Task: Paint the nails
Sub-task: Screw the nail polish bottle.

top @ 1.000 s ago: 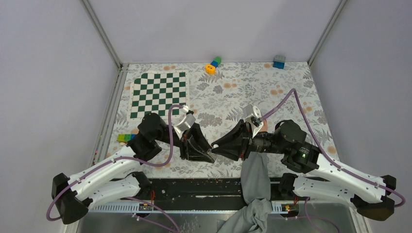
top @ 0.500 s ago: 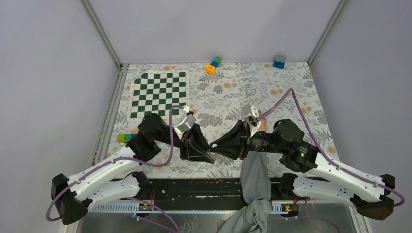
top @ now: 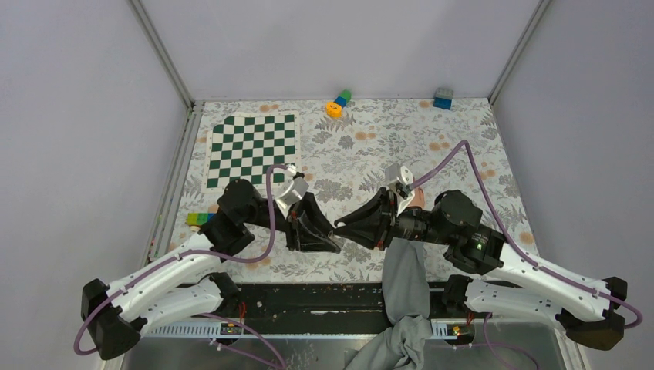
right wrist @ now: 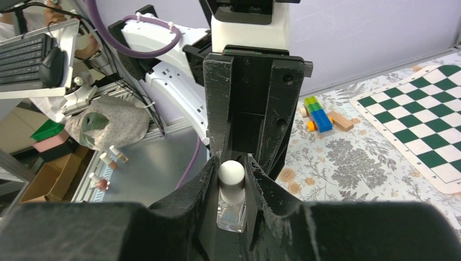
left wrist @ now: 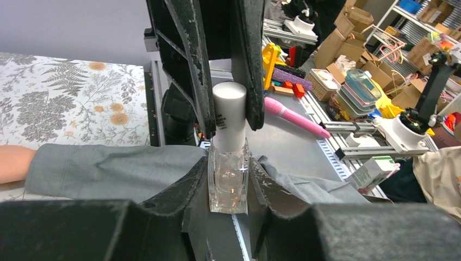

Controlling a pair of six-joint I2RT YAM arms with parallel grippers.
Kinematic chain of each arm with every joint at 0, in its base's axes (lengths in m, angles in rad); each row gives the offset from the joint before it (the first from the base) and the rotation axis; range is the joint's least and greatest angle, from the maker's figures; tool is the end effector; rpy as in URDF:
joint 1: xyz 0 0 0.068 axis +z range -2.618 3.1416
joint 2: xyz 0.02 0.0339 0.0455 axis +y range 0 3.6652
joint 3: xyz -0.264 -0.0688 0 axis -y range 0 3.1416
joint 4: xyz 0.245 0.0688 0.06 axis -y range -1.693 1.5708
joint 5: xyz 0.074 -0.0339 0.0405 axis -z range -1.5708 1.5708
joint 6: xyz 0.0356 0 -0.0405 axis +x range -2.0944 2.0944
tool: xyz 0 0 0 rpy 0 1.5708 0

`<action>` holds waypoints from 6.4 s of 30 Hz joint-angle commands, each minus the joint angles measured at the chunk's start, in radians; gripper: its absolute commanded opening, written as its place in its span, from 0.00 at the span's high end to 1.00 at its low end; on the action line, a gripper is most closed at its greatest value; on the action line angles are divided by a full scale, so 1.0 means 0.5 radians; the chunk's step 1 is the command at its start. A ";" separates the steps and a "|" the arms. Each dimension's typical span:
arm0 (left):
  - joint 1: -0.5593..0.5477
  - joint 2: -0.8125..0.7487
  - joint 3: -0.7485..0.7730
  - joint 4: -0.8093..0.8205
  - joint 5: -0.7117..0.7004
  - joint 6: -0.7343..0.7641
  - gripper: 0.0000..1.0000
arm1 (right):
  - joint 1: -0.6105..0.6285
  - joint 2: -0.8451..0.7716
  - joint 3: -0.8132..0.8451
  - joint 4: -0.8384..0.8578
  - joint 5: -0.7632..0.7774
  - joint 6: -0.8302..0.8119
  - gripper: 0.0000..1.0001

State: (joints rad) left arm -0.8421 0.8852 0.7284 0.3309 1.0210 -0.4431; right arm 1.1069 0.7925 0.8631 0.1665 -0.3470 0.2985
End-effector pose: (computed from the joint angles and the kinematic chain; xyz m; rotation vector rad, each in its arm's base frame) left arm 0.1075 -0.1660 0.3549 1.2401 1.2341 -1.6915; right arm 0.0694 0.1658 0.4039 -0.8729 1.2142 1.3936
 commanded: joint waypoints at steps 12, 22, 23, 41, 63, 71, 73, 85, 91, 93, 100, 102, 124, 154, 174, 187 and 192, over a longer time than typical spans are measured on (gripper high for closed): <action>0.067 -0.166 0.052 -0.390 -0.917 0.314 1.00 | 0.033 0.111 0.039 -0.320 0.673 0.266 1.00; 0.067 -0.144 0.077 -0.619 -1.410 0.352 1.00 | 0.069 0.289 0.064 -0.404 1.115 0.670 1.00; 0.068 -0.139 0.082 -0.645 -1.459 0.352 1.00 | 0.077 0.315 0.080 -0.421 1.151 0.703 1.00; 0.064 -0.088 0.126 -0.779 -1.628 0.359 1.00 | 0.139 0.509 0.220 -0.509 1.487 0.904 0.97; -0.060 -0.111 0.113 -0.594 -1.063 0.494 1.00 | 0.120 0.218 0.393 -0.715 1.647 0.378 0.22; -0.061 -0.061 0.120 -0.434 -0.584 0.419 1.00 | 0.106 -0.082 0.217 -0.482 0.935 -0.126 0.17; -0.059 -0.043 0.123 -0.381 -0.454 0.386 1.00 | 0.106 -0.177 0.144 -0.372 0.686 -0.192 0.16; -0.065 0.029 0.090 0.034 0.078 0.080 1.00 | 0.105 -0.344 0.034 -0.230 -0.015 -0.377 0.16; -0.075 0.019 0.095 0.044 0.106 0.073 1.00 | 0.106 -0.253 0.023 -0.158 -0.063 -0.417 0.19; -0.076 0.016 0.096 0.044 0.107 0.077 1.00 | 0.104 -0.240 0.006 -0.101 -0.061 -0.424 0.21; -0.077 0.015 0.096 0.044 0.115 0.074 1.00 | 0.106 -0.159 0.001 -0.017 -0.050 -0.410 0.29; -0.079 0.011 0.096 0.044 0.115 0.073 1.00 | 0.106 -0.135 0.001 -0.005 -0.052 -0.400 0.30; -0.078 -0.025 0.075 0.065 0.071 0.079 1.00 | 0.106 -0.066 -0.103 0.139 -0.040 -0.215 0.51; -0.078 -0.097 0.043 0.003 -0.112 0.151 1.00 | 0.104 -0.094 -0.184 0.224 -0.026 -0.108 0.88; -0.062 -0.269 0.053 -0.550 -1.249 0.488 1.00 | 0.106 0.262 -0.103 -0.097 0.711 0.509 1.00; -0.064 -0.205 0.099 -0.813 -1.878 0.473 1.00 | 0.128 0.620 0.081 -0.353 1.172 1.064 1.00; -0.064 -0.168 0.128 -0.888 -1.991 0.464 1.00 | 0.164 0.708 0.128 -0.379 1.305 1.118 1.00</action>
State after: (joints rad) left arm -0.8837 0.7940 0.7288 -0.2352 0.1925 -0.2245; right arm 1.1423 1.1172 0.8894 0.0689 0.3004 0.7776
